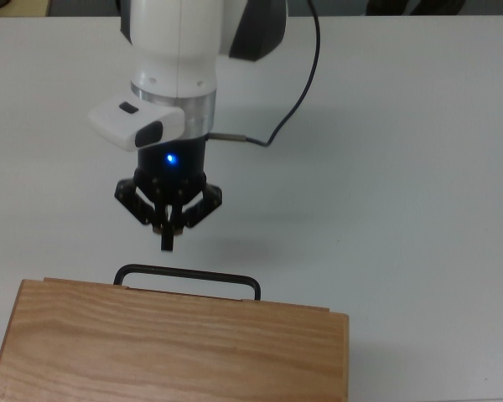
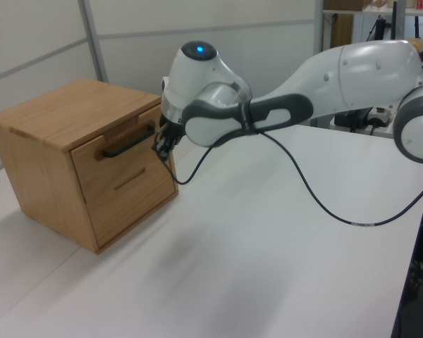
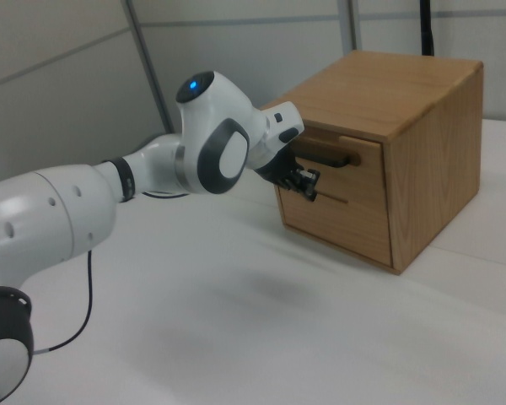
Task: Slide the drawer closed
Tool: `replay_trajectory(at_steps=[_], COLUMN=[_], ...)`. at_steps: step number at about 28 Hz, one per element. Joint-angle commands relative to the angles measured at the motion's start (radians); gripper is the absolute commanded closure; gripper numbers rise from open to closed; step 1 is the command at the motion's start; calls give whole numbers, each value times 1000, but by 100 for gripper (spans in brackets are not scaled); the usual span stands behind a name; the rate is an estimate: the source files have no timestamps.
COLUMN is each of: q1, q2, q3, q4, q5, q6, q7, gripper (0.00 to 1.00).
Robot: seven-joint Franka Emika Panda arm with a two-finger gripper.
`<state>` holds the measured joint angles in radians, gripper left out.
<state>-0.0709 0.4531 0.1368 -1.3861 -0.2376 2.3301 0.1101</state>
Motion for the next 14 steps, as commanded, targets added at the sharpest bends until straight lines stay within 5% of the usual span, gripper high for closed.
replay_trajectory(at_steps=[1,10,14], q1=[-12,-41,-41], q2=[-86,-201,-249], q3=[3,3,1], q4=[-28,-33,-47], q5=[73,199,218], q6=[-187,-481,-583], q7=[0,-105,-133], gripper=[100,100,100])
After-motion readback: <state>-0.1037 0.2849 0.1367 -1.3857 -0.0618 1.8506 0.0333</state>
